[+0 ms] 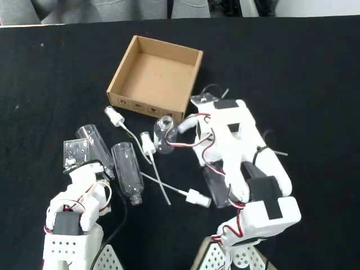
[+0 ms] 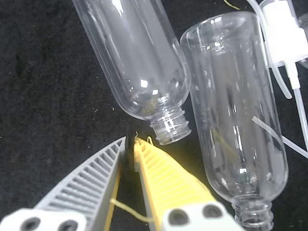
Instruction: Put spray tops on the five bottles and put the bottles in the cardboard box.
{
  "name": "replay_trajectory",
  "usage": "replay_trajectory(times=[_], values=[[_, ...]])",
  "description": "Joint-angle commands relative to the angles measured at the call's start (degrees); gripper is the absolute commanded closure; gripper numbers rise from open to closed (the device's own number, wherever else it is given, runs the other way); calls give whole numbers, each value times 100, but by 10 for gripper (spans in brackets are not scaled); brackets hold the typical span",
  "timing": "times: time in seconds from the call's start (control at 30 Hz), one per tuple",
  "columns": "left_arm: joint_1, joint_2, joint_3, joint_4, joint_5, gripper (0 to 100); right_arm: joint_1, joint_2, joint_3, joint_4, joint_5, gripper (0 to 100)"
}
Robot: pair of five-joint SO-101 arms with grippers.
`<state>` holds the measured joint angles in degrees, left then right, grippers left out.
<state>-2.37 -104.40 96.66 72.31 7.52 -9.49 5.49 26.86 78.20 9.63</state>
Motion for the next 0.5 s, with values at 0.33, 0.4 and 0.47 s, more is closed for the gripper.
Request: replay_trajectory(times=[0.33, 0.4, 0.47], values=[[-40, 62, 84, 26, 62, 970, 114, -901, -382, 624, 123, 977], [-40, 62, 84, 26, 62, 970, 114, -1270, -251, 624, 123, 977], [-48, 62, 84, 26, 62, 970, 132, -1613, -163, 642, 123, 977]])
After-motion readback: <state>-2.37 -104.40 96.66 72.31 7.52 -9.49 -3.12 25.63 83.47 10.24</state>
